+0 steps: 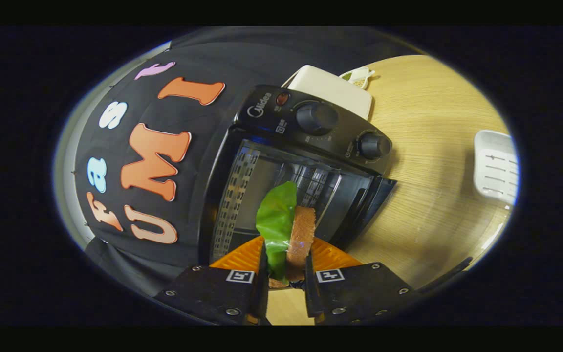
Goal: Open the toaster oven, put the food inside, and close the toaster oven door.
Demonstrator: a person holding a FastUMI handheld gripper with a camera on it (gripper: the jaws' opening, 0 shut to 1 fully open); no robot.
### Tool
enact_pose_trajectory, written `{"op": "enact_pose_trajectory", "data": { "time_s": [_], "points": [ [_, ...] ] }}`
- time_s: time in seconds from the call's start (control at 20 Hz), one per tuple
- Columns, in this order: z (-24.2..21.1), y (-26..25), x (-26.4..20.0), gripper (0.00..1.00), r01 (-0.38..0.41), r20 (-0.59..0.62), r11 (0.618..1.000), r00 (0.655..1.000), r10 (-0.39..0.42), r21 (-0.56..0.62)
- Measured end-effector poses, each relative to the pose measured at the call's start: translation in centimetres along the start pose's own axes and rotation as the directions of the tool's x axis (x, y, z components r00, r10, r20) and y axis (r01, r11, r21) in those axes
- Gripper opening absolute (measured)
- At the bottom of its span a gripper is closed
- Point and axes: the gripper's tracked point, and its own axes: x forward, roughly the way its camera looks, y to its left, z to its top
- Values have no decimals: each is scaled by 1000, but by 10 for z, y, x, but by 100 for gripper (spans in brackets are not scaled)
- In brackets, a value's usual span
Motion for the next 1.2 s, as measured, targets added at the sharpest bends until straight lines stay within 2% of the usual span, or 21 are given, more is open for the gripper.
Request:
{"op": "enact_pose_trajectory", "data": {
  "time_s": [0.1,0.2,0.3,0.35,0.4,0.45,0.5,0.85,1.2],
  "points": [
    [0,3,14,37,27,21,999,999,-28,41],
    [-5,6,18,40,60,19,998,998,-60,16],
    [-10,10,20,53,80,17,996,997,-80,-36],
    [-19,6,22,67,106,-8,993,994,-107,-53],
    [-24,2,21,77,118,-35,992,992,-120,-48],
    [-27,4,19,93,116,-47,993,992,-117,-38],
    [-28,5,16,97,112,-50,993,992,-114,-33],
    [-31,3,-29,98,109,-68,979,990,-122,-174],
    [-5,14,-96,98,70,-44,922,995,-93,-382]
  ]
}}
